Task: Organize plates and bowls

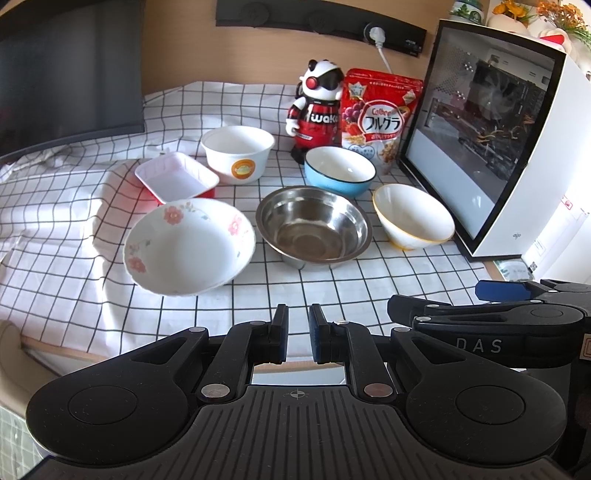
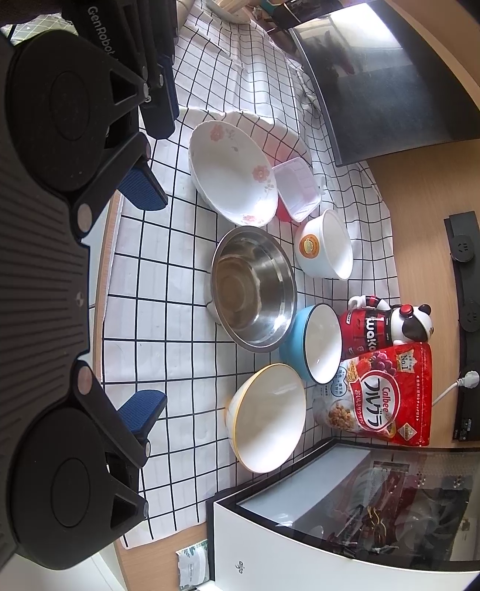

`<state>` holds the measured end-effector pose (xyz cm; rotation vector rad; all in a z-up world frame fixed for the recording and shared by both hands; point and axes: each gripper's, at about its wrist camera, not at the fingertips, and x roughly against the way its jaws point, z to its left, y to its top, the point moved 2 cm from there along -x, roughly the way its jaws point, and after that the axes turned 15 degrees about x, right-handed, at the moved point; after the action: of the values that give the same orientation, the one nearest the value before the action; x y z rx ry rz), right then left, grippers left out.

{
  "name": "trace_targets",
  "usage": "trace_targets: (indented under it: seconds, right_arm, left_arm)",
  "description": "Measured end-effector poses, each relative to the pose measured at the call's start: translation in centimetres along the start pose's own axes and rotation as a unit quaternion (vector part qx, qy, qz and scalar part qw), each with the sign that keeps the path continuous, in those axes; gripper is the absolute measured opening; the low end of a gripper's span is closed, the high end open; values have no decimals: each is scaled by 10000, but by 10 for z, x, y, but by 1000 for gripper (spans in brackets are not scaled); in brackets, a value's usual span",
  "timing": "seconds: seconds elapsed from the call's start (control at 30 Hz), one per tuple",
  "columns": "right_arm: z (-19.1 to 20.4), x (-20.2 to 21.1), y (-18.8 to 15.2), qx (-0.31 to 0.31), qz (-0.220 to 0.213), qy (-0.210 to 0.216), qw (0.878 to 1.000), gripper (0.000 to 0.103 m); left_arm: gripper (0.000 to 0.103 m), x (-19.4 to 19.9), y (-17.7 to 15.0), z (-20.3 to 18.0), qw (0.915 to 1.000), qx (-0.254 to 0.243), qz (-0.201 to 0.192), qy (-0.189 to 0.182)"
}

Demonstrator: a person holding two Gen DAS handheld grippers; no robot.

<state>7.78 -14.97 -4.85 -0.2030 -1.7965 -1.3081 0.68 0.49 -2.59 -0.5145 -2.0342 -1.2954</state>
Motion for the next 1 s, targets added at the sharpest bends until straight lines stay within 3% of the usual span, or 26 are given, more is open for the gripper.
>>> trace_targets:
  seconds: [1.0]
  right_arm:
    - [4,-5,1,57,54,30,10000,103]
  left_arm:
    - [15,1,4,1,10000,62,41,21]
